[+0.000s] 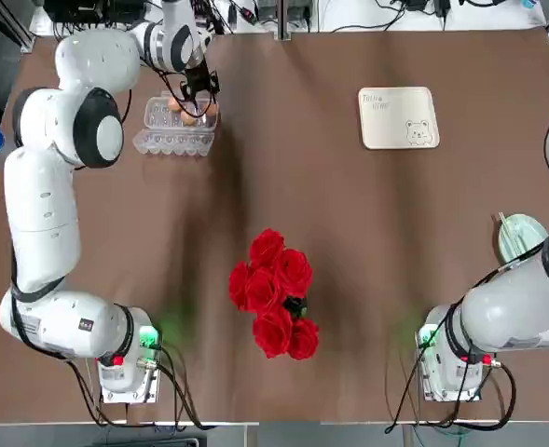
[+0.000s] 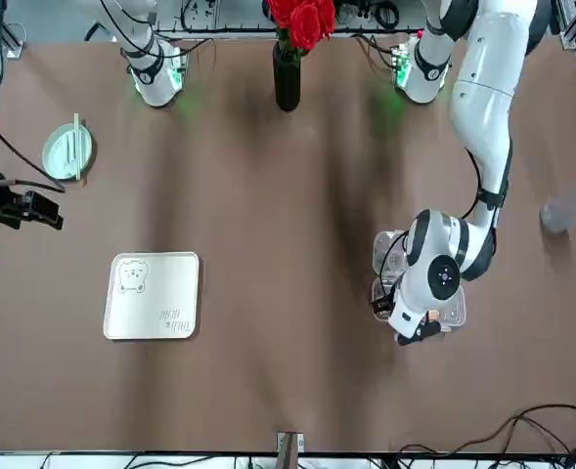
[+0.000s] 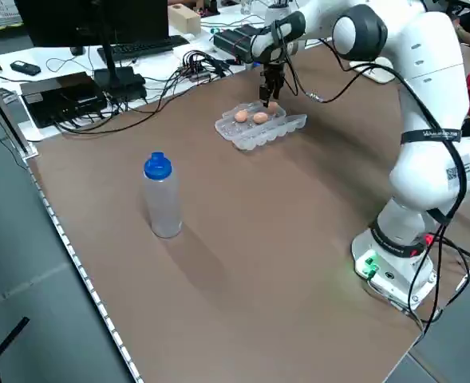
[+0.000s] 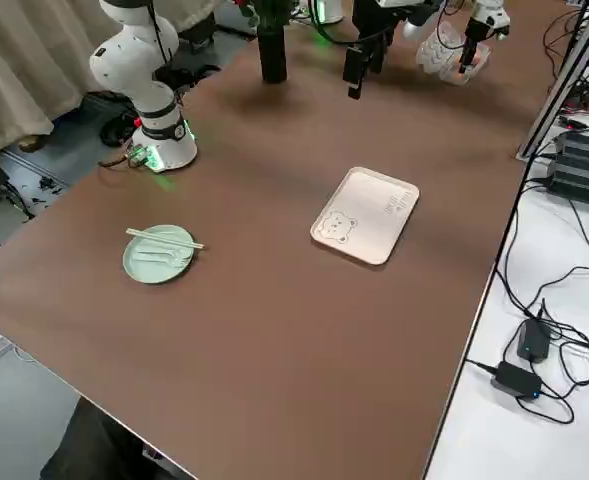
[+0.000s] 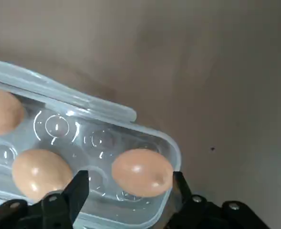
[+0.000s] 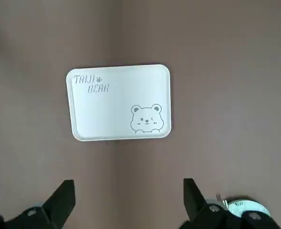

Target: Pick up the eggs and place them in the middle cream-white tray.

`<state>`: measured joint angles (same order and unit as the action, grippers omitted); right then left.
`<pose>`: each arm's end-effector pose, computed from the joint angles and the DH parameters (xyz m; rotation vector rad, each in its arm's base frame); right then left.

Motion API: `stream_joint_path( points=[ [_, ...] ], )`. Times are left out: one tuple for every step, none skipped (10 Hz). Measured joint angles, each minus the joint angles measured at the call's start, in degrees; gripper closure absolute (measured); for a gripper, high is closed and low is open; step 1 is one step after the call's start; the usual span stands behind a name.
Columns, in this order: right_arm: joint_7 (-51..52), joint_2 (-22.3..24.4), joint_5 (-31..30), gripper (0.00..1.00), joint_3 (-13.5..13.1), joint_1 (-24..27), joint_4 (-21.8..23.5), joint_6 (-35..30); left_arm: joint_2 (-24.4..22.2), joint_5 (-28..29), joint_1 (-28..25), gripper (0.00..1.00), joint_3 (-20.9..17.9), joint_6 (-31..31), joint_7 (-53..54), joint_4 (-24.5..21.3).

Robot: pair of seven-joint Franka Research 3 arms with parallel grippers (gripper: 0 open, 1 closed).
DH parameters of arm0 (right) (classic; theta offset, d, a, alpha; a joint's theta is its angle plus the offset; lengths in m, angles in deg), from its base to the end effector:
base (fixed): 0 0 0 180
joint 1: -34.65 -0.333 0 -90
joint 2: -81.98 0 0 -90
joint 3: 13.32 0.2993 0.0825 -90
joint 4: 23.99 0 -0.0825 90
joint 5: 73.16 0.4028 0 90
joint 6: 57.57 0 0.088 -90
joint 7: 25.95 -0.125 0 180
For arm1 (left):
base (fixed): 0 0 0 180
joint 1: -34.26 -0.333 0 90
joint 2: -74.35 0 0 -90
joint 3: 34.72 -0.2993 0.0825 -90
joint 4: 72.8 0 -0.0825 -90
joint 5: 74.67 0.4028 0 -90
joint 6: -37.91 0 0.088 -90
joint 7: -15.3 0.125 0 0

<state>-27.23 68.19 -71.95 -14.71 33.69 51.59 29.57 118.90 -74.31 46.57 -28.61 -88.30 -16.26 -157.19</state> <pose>0.6364 -0.0003 0.5627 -3.1257 0.0447 0.0609 0.6829 -0.2167 0.1728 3.0693 0.3924 -0.1072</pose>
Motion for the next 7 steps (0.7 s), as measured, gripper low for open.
stream_joint_path(
  points=[
    [0.0,0.0,0.0,0.00,0.0,0.0,0.0,0.0,0.4,0.0,0.0,0.22,-0.1,-0.8,-0.3,-0.5],
    [0.0,0.0,0.0,0.00,0.0,0.0,0.0,0.0,0.9,0.0,0.0,0.23,-0.1,-2.1,-0.8,-1.0],
    [0.0,0.0,0.0,0.00,0.0,0.0,0.0,0.0,1.2,0.0,0.0,0.25,-0.1,-3.2,-1.2,-1.5],
    [0.1,0.0,0.0,0.00,0.0,0.0,0.0,0.0,1.6,0.0,0.0,0.25,-0.1,-3.9,-1.3,-1.7],
    [0.1,0.0,0.0,0.00,0.0,0.0,0.0,0.0,1.8,0.0,0.0,0.28,-0.1,-4.3,-1.4,-1.8],
    [0.2,0.0,0.0,0.00,0.0,0.0,0.0,0.0,1.9,0.0,0.0,0.32,-0.2,-4.3,-1.4,-1.8],
    [0.2,0.0,0.0,0.00,0.0,0.0,0.0,0.0,1.9,0.0,-0.1,0.33,-0.2,-4.4,-1.4,-1.8]
  ],
)
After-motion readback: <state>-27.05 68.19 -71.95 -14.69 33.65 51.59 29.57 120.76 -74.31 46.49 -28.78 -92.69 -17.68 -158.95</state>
